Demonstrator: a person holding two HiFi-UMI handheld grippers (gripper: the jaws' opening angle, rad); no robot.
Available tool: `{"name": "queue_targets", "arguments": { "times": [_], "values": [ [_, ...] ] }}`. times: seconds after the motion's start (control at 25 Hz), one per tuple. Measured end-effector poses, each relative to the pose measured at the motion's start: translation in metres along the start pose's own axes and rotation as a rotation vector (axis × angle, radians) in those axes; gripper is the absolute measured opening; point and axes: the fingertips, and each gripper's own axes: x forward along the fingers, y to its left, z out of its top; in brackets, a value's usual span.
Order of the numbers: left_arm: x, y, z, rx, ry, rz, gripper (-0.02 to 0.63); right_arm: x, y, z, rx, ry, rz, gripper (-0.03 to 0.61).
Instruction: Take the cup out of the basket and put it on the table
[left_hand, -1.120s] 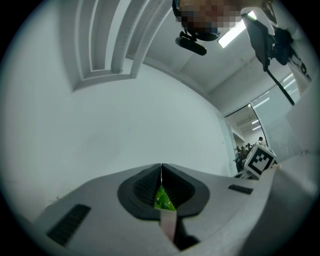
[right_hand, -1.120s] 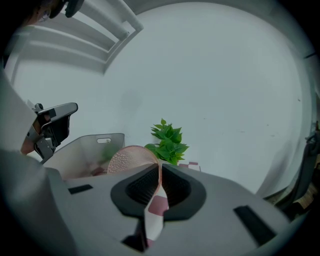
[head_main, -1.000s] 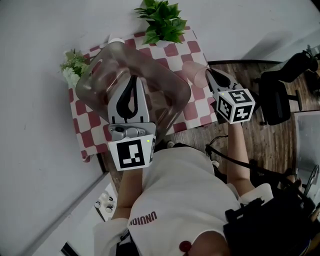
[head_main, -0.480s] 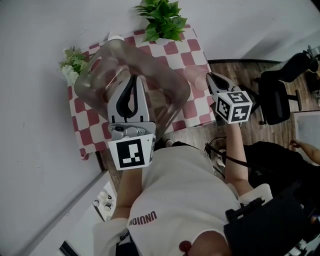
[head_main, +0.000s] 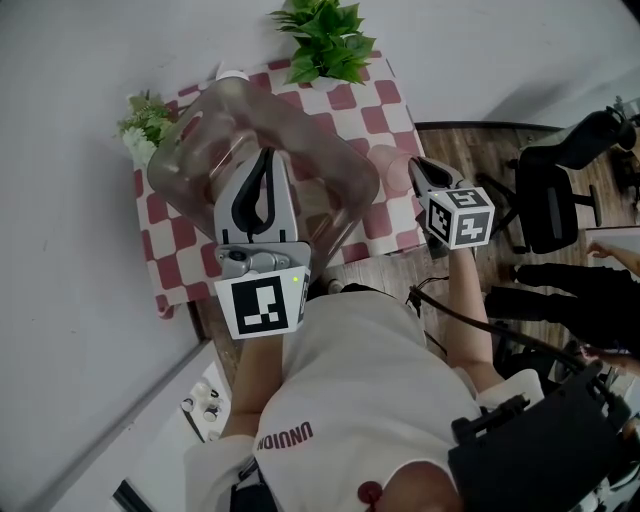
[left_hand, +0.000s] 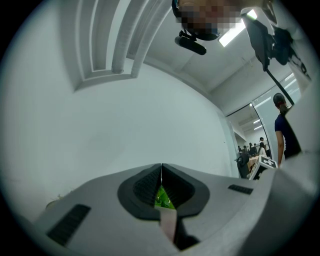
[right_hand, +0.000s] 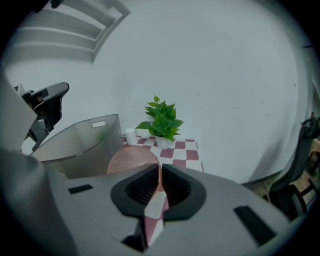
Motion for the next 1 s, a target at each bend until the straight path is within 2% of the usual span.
{"name": "queue_targets", "arguments": {
  "times": [1.0],
  "values": [
    [0.006,0.001,-0.001,0.015,0.005,0.007,0.015,0.026,0.001,-0.056,0.012,0.175,0.021,0.035]
  ]
}}
